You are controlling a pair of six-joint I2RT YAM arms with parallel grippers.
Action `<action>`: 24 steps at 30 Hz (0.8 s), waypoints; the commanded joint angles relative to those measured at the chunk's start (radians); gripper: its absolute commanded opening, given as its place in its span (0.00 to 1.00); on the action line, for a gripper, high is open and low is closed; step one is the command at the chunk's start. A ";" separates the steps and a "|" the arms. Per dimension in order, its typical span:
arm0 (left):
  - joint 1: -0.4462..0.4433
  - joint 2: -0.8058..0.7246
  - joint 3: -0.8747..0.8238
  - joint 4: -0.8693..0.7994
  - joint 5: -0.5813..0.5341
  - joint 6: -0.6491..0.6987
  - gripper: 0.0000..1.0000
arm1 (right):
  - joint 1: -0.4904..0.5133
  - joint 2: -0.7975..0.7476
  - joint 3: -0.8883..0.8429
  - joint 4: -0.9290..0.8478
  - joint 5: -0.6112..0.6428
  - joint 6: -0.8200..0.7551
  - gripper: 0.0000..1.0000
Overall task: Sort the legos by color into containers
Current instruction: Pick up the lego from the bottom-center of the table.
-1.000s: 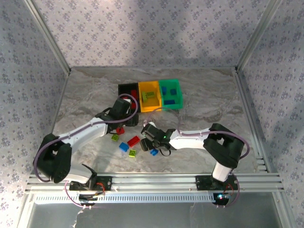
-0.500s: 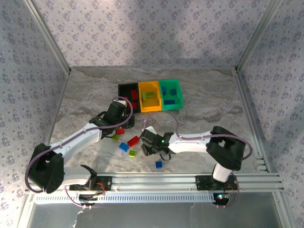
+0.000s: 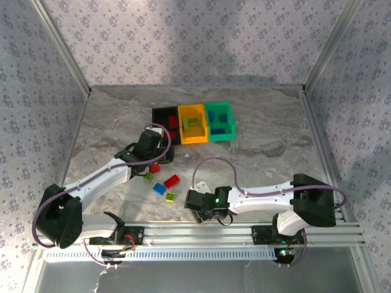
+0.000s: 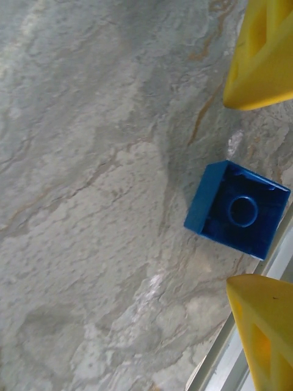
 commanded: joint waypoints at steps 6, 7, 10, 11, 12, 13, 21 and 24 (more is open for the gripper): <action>0.005 -0.011 -0.032 0.018 0.014 -0.013 0.80 | -0.002 0.062 -0.015 0.056 -0.062 0.056 0.72; 0.006 -0.012 -0.034 0.017 0.012 -0.016 0.80 | -0.002 0.074 -0.009 0.058 -0.068 0.052 0.71; 0.006 -0.020 -0.046 0.025 0.011 -0.019 0.80 | 0.005 0.099 0.008 0.059 -0.072 0.037 0.68; 0.005 -0.020 -0.047 0.025 0.009 -0.020 0.80 | 0.004 0.107 0.011 0.061 -0.072 0.036 0.66; 0.006 -0.020 -0.046 0.022 0.008 -0.018 0.80 | 0.004 0.112 0.014 0.060 -0.072 0.036 0.64; 0.005 -0.020 -0.046 0.021 0.005 -0.018 0.80 | 0.004 0.117 0.015 0.060 -0.072 0.036 0.61; 0.006 -0.005 -0.040 0.027 0.006 -0.015 0.80 | -0.018 0.092 0.004 0.061 -0.058 0.029 0.35; 0.006 0.003 -0.037 0.028 0.012 -0.017 0.80 | -0.038 0.077 -0.012 0.087 -0.062 0.020 0.33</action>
